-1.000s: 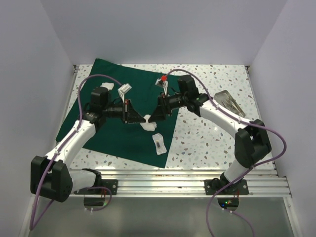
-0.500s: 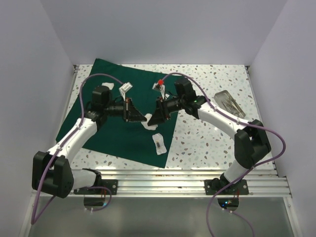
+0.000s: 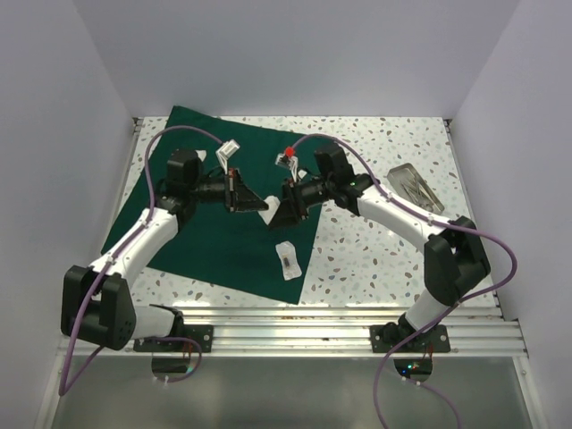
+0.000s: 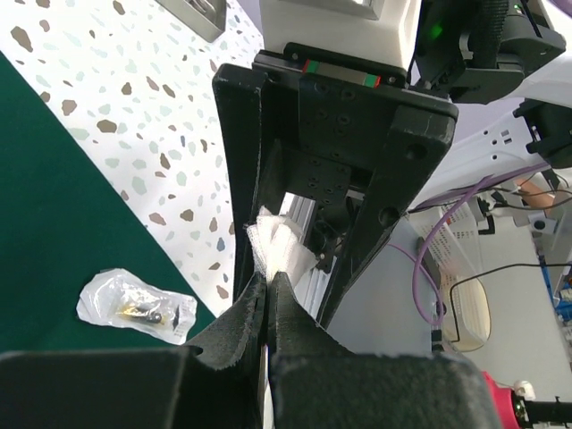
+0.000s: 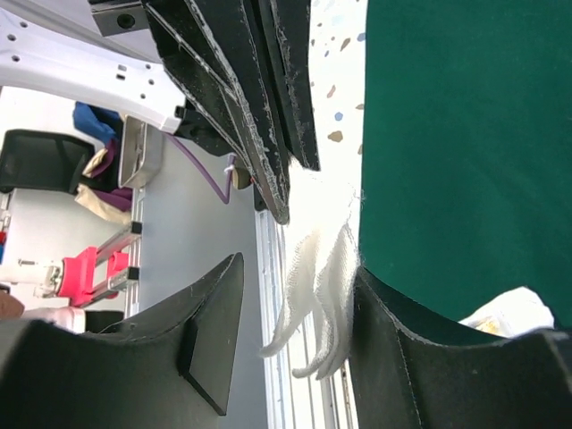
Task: Prepare the surgical pack
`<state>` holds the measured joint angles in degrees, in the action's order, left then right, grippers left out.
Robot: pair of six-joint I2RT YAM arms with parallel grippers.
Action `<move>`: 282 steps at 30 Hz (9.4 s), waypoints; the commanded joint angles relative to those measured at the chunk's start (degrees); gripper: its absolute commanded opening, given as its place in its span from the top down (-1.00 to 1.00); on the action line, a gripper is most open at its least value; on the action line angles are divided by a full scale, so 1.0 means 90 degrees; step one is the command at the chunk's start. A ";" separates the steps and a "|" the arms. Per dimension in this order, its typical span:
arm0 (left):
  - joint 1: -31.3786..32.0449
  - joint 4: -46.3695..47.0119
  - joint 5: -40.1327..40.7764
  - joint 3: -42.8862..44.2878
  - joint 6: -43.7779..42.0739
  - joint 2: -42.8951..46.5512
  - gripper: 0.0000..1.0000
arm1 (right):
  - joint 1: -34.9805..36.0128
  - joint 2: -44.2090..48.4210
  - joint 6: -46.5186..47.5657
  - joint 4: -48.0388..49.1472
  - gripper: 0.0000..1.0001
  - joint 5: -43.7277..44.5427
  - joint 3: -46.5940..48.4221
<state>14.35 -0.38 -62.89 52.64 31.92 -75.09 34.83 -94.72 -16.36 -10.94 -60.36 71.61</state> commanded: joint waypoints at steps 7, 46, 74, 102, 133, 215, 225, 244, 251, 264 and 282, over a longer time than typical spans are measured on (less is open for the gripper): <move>0.0027 0.0501 -0.0170 0.0254 0.0145 -0.0162 1.00 | 0.0115 -0.0091 0.0235 -0.0073 0.76 0.0183 0.0236; -0.0120 -0.0280 -0.0541 0.0430 -0.0529 -0.0631 1.00 | -0.0071 -0.0384 0.0421 -0.0845 0.32 0.0652 0.0871; -0.1340 -0.2331 0.2125 0.1133 -0.1164 -0.1353 -0.29 | -0.3850 -0.0160 -0.2946 0.2005 1.00 0.4025 -0.0241; -0.1585 -0.2135 0.1490 0.1280 -0.1105 -0.2301 -0.20 | -0.5364 -0.1888 -0.5467 0.4634 1.00 0.5329 -0.1170; -0.1780 -0.2184 0.1432 0.1495 -0.1105 -0.2624 -0.18 | -0.5637 -0.2386 -0.4394 0.3278 1.00 0.5271 -0.0711; -0.4055 -0.0651 0.3199 0.3652 0.0340 -0.5455 -0.01 | -0.2366 0.1022 -0.1620 -0.1509 -0.11 0.4129 -0.1033; -0.4026 -0.0583 0.3170 0.4043 0.0359 -0.5943 0.24 | -0.2298 0.0710 -0.1864 -0.1255 -0.10 0.3904 -0.1043; -0.4016 -0.0564 0.2809 0.3848 0.0534 -0.4840 1.00 | -0.2259 0.0524 -0.1932 -0.1138 -0.11 0.3845 -0.1053; -0.3968 0.0247 0.2390 0.4336 0.1413 -0.5347 1.00 | -0.2258 0.0475 -0.1932 -0.1157 -0.11 0.3816 -0.1053; -0.3470 0.2044 0.2095 0.4727 0.3337 -0.6490 1.00 | -0.2258 0.0485 -0.1913 -0.1138 -0.11 0.3855 -0.1112; -0.3518 0.2259 0.2417 0.4503 0.3612 -0.6657 1.00 | -0.2249 0.0417 -0.1883 -0.1187 -0.11 0.3835 -0.1063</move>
<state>-16.51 17.89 -42.33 92.49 64.36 -135.00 14.26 -90.37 -33.39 -22.68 -25.06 61.36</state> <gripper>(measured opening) 0.008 0.557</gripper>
